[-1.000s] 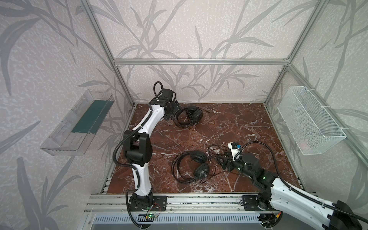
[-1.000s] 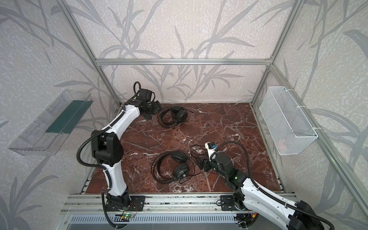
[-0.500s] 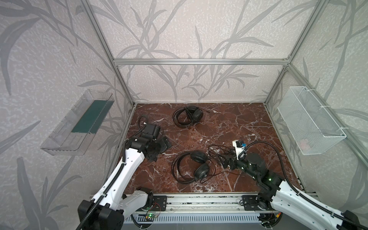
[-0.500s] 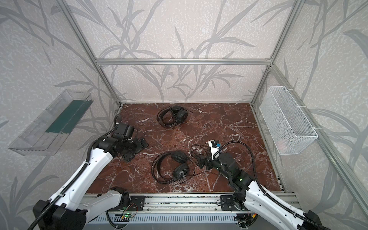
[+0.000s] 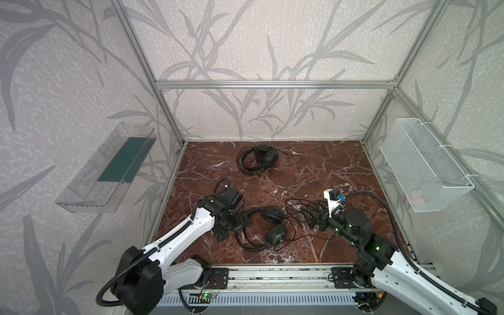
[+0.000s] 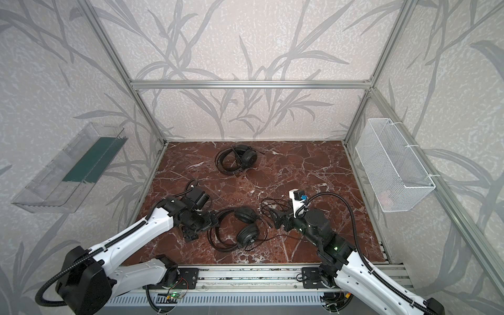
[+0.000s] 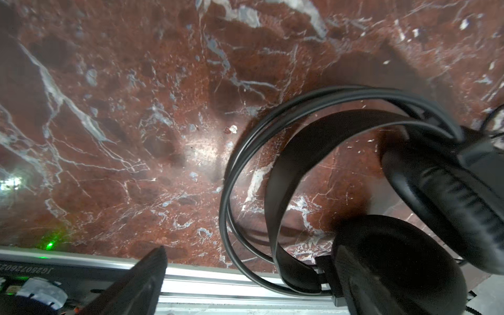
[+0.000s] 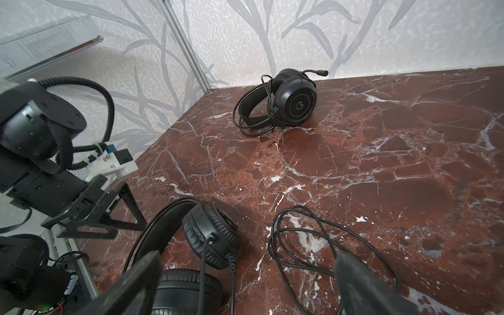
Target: Wrap the headphones
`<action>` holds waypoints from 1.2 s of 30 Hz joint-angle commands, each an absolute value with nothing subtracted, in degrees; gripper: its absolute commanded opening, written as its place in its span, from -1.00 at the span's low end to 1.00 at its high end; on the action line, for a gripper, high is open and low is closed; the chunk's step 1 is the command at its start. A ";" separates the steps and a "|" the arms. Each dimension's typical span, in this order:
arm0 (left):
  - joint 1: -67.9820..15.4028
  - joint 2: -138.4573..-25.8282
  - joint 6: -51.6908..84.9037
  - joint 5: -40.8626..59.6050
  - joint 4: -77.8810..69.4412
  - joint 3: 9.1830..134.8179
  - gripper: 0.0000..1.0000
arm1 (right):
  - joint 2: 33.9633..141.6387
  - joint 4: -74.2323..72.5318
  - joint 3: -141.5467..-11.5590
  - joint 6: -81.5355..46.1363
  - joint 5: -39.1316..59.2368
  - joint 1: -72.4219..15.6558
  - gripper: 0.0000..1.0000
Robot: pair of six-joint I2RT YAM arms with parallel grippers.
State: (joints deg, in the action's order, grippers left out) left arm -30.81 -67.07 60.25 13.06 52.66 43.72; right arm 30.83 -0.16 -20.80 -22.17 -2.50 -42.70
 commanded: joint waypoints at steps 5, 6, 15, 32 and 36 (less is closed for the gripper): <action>-32.66 -72.76 62.57 13.20 47.72 42.65 0.98 | 30.32 -0.54 -20.01 -21.70 -1.58 -43.07 0.98; -33.02 -73.61 62.58 13.31 47.19 42.64 0.98 | 30.40 -0.55 -19.98 -21.71 -1.57 -43.07 0.98; -34.56 -79.05 61.71 12.18 45.00 40.54 0.42 | 29.32 -0.40 -19.38 -21.90 -1.33 -43.07 0.98; -34.56 -86.39 56.11 7.62 45.27 41.01 -0.55 | 28.73 -0.44 -19.34 -22.41 -1.23 -43.10 0.98; -34.43 -85.28 52.62 3.02 52.21 46.98 -1.00 | 28.34 0.06 -20.70 -22.49 -1.03 -43.13 0.98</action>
